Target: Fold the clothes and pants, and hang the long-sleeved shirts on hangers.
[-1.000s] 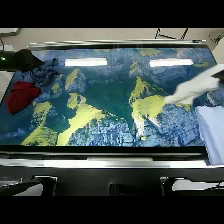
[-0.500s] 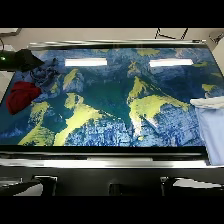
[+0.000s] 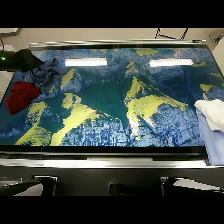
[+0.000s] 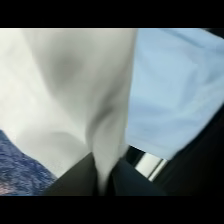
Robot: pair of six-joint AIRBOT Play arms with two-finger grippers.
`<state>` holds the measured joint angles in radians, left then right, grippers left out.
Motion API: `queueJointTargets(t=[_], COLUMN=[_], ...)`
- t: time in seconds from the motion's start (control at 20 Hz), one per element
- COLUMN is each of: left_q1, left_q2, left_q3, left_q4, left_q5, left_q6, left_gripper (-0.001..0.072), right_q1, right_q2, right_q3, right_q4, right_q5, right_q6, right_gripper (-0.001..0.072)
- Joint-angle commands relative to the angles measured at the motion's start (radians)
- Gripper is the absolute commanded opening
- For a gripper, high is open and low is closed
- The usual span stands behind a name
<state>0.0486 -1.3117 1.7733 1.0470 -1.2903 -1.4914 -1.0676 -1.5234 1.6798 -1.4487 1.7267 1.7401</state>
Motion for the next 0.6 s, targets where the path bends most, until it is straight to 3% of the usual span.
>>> queueJointTargets(t=[0.0, 0.05, 0.1, 0.15, 0.2, 0.25, 0.35, 0.45, 0.55], left_q1=[0.0, 0.0, 0.0, 0.0, -0.001, 0.0, -0.001, -0.028, -0.097], left_q2=[0.001, 0.001, 0.001, 0.001, 0.001, 0.001, 0.001, 0.0, -0.006], left_q3=[0.0, 0.0, 0.0, 0.0, 0.0, 0.0, 0.004, 0.034, 0.051], left_q4=[-0.003, -0.004, -0.011, -0.02, -0.031, -0.042, -0.098, -0.117, 0.081], left_q5=[-0.002, -0.003, -0.003, -0.003, -0.003, -0.002, 0.029, 0.168, 0.341], left_q6=[0.0, 0.0, -0.001, -0.001, -0.002, -0.002, -0.011, -0.006, -0.024], left_gripper=[0.0022, 0.0022, 0.0022, 0.0022, 0.0022, 0.0022, 0.0022, 0.002, 0.0019], right_q1=[-0.002, -0.002, -0.002, -0.002, -0.002, -0.001, 0.0, 0.026, 0.132], right_q2=[0.063, 0.069, 0.069, 0.069, 0.069, 0.069, 0.069, 0.071, 0.082], right_q3=[-0.274, -0.34, -0.385, -0.412, -0.418, -0.404, -0.296, -0.1, 0.083], right_q4=[-0.2, -0.226, -0.235, -0.237, -0.237, -0.233, -0.151, 0.015, 0.119], right_q5=[-0.069, -0.106, -0.136, -0.161, -0.18, -0.188, -0.211, -0.308, -0.443], right_q6=[-0.008, -0.007, -0.007, -0.008, -0.014, -0.04, -0.086, -0.143, -0.179], right_gripper=[0.0036, 0.0037, 0.0084, 0.0285, 0.0611, 0.0705, 0.0708, 0.0708, 0.0708])
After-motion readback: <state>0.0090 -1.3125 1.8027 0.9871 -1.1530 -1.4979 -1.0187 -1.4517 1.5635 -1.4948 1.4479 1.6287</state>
